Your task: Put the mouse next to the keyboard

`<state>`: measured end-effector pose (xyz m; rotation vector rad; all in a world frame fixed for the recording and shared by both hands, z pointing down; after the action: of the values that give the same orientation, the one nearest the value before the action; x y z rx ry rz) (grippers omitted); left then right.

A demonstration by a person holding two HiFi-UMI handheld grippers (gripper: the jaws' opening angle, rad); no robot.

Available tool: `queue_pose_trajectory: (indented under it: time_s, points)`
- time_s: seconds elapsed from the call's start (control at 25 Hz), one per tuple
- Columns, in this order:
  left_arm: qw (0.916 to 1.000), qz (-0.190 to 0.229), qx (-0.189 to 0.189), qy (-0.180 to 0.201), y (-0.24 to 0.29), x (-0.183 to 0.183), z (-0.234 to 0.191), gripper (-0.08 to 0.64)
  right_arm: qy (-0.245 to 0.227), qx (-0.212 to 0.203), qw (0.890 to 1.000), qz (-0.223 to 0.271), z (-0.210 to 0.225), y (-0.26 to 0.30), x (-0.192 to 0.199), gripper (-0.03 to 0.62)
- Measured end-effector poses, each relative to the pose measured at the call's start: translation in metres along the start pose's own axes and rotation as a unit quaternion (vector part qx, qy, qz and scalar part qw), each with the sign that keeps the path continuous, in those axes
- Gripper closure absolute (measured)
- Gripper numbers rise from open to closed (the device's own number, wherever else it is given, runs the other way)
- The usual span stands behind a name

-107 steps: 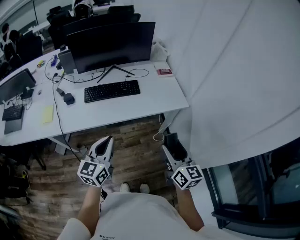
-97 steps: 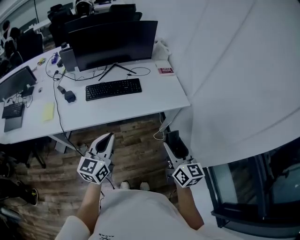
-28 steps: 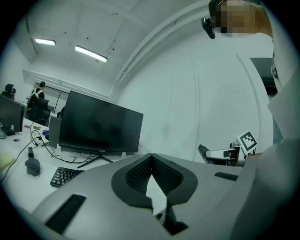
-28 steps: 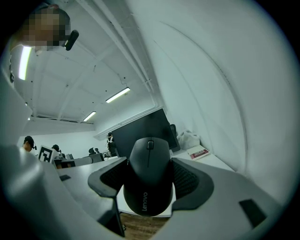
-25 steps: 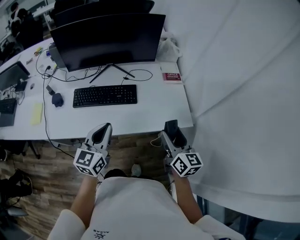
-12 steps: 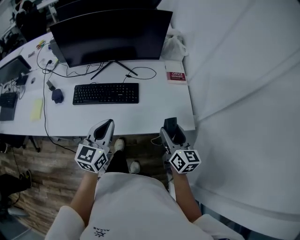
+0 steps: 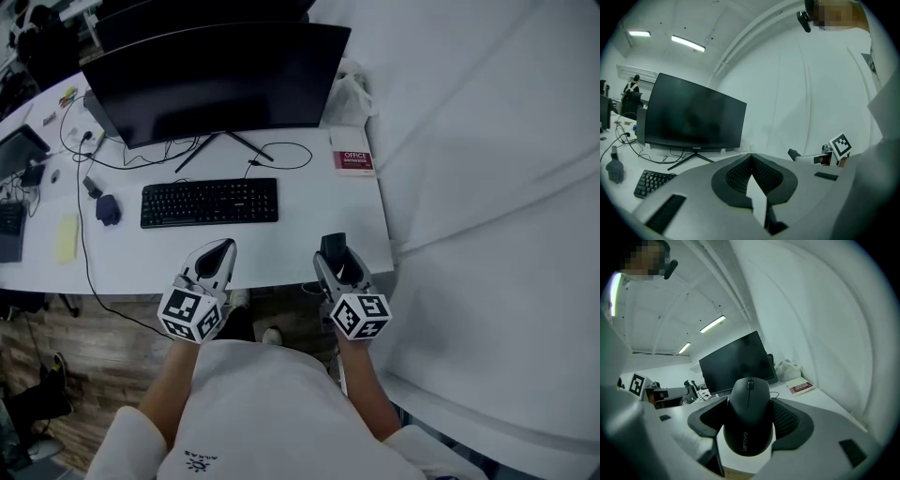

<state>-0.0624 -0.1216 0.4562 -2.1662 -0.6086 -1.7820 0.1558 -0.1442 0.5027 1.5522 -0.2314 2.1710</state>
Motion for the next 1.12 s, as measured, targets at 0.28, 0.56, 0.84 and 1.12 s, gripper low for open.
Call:
queue_pose_trajectory:
  time_s: [0.28, 0.56, 0.84, 1.12]
  points:
    - [0.9987, -0.028, 0.042, 0.0, 0.035, 0.015, -0.028, 0.554, 0.01, 0.04, 0.999, -0.009, 0.007, 0.044, 0.011, 0.291]
    - [0.9958, -0.056, 0.072, -0.011, 0.069, 0.031, -0.052, 0.554, 0.015, 0.079, 0.997, -0.016, 0.007, 0.079, 0.017, 0.291]
    - [0.9939, -0.073, 0.081, -0.015, 0.083, 0.039, -0.073, 0.554, 0.007, 0.093, 0.995, -0.041, 0.011, 0.107, 0.029, 0.291]
    - [0.9948, -0.076, 0.061, -0.028, 0.102, 0.046, -0.076, 0.554, 0.002, 0.071, 0.994, -0.085, 0.03, 0.134, 0.042, 0.291]
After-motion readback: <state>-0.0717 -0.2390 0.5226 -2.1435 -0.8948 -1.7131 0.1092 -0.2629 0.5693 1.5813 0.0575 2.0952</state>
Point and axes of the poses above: the fingertips, and each gripper's own axes: y forward along the fingers, z to its right, x out of its underside, the point moved 1 cm from there along -y, backward along the fingers, and after that the axes turned 10 degrees about z, right-handed, at the moved point
